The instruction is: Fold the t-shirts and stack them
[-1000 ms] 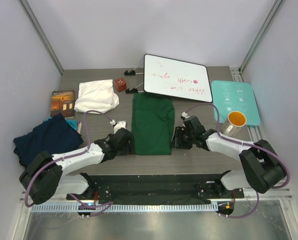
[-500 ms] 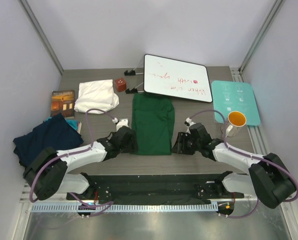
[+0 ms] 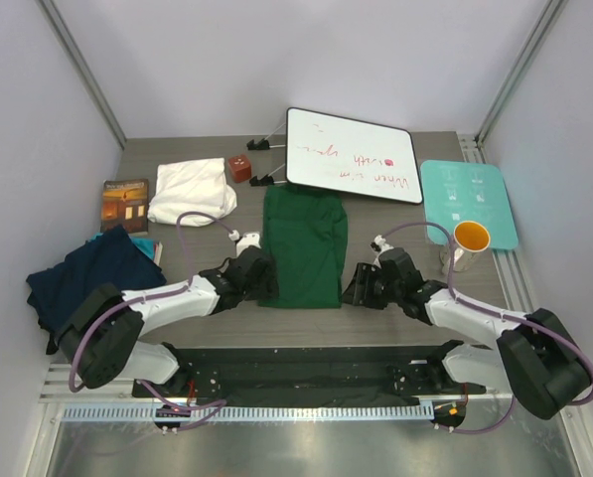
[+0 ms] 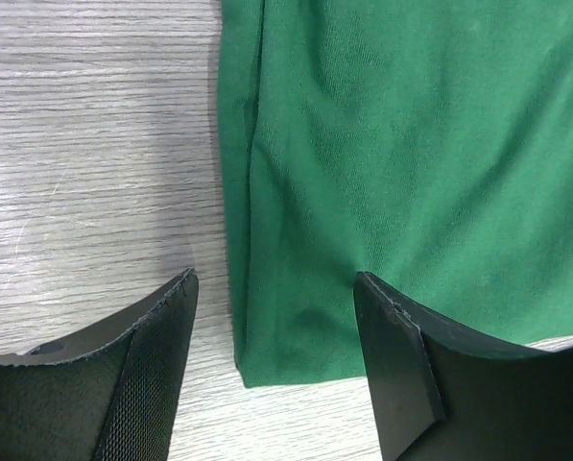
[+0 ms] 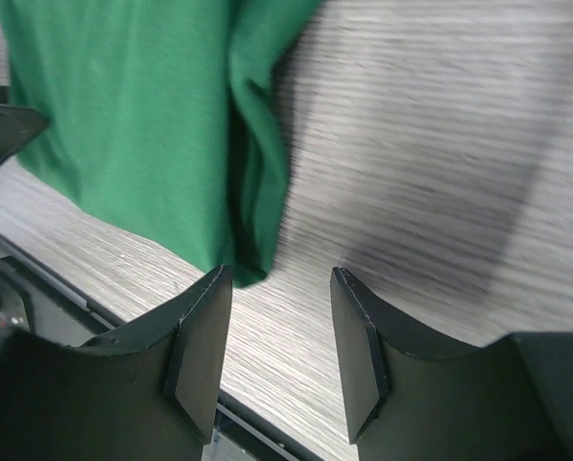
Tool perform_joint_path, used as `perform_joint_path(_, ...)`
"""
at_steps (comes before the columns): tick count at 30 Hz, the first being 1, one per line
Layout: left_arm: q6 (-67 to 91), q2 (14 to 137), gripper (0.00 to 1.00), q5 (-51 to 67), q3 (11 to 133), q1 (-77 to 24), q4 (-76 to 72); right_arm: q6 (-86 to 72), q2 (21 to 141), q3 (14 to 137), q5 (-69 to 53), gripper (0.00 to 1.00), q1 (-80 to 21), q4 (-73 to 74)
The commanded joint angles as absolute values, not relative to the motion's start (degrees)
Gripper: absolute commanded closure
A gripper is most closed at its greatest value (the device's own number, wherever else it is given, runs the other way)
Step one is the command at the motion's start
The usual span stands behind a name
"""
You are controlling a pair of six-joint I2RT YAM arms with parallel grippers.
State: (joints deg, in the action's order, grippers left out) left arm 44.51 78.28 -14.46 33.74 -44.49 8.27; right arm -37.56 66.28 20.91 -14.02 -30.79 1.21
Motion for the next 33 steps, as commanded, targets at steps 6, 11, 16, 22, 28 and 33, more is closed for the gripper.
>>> perform_joint_path(6, 44.9, 81.8, 0.33, -11.4, 31.5, -44.2, 11.5, -38.4, 69.2, 18.7, -18.3, 0.48, -31.0, -6.9)
perform_joint_path(11, 45.3, 82.4, 0.34, -10.9, 31.0, -44.2, 11.0, -38.9, 72.7, 18.7, -18.2, 0.48, -31.0, -8.7)
perform_joint_path(16, 45.4, 82.2, 0.34, -10.3, 30.9, -44.2, 10.7, -37.9, 76.8, 19.9, -18.2, 0.48, -31.0, -9.7)
perform_joint_path(22, 45.0, 84.9, 0.34, -7.7, 31.5, -44.2, 9.8, -38.2, 84.2, 21.2, -18.7, 0.48, -31.0, -12.2)
perform_joint_path(28, 45.2, 89.7, 0.34, -4.3, 32.0, -44.2, 9.3, -39.5, 88.5, 20.2, -19.4, 0.48, -31.1, -15.5)
perform_joint_path(33, 45.3, 91.0, 0.44, -3.2, 32.3, -44.2, 9.1, -40.5, 90.9, 19.2, -20.7, 0.49, -31.3, -18.2)
